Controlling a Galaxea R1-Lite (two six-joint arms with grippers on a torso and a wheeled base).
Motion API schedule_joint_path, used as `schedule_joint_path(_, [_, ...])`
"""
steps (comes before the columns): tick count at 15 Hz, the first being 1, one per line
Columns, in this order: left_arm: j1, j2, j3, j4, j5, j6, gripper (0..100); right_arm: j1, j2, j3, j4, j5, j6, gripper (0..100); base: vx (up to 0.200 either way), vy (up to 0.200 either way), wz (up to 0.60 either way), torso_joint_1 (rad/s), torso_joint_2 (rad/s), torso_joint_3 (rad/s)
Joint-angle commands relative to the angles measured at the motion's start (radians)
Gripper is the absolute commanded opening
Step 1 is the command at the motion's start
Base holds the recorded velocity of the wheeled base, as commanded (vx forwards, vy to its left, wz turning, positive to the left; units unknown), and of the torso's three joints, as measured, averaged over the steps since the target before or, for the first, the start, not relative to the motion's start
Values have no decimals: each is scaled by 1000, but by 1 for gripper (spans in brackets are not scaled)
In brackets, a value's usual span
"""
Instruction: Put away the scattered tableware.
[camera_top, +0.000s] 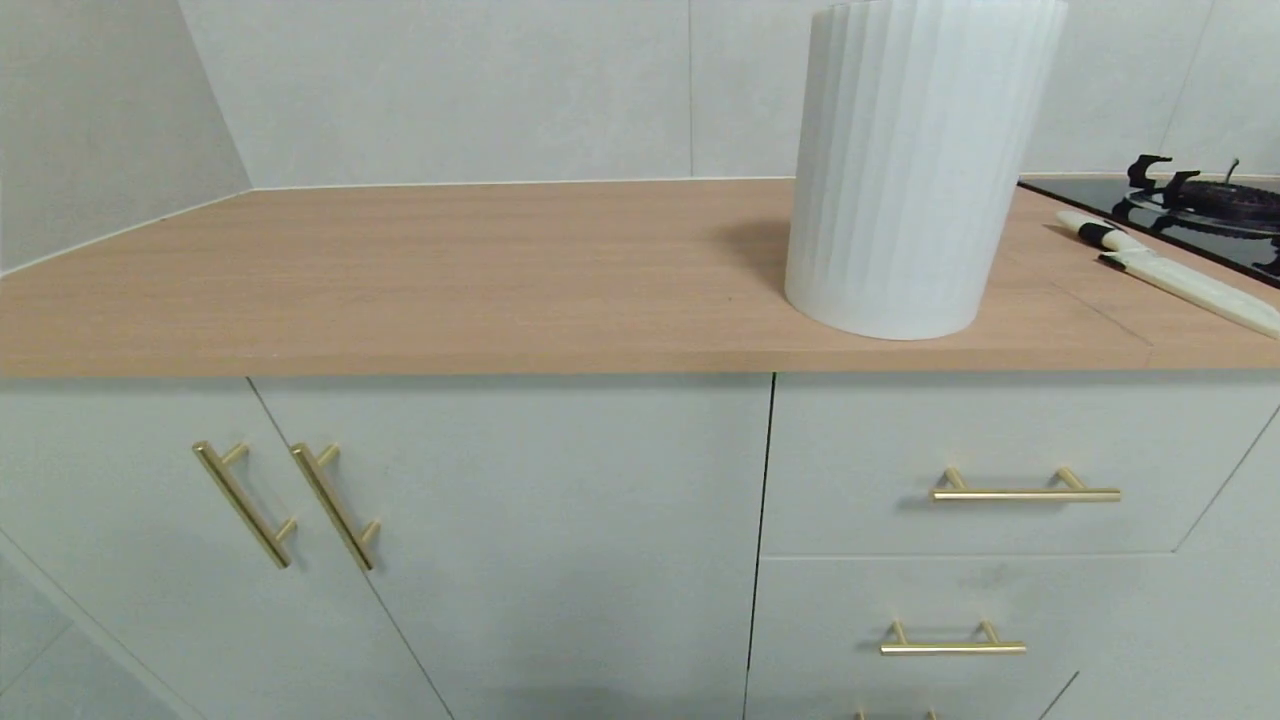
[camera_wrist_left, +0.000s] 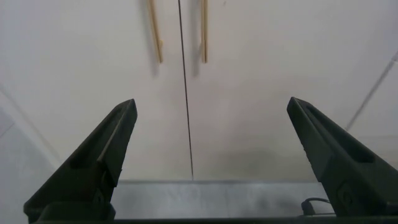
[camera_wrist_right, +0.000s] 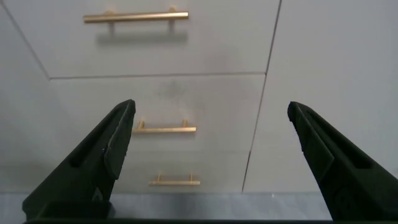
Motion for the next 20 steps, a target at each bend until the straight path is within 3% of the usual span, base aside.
schedule_joint_path(1, [0,0,0,0,0,0,100,0,2,0,0,0,0,100,200,0,0,-7,2,7])
schedule_joint_path(10, [0,0,0,0,0,2,100,0,2,0,0,0,2,100,0,0,0,0,0,0])
schedule_joint_path(20, [0,0,0,0,0,0,100,0,2,1,0,0,2,100,0,-200,0,5,0,1])
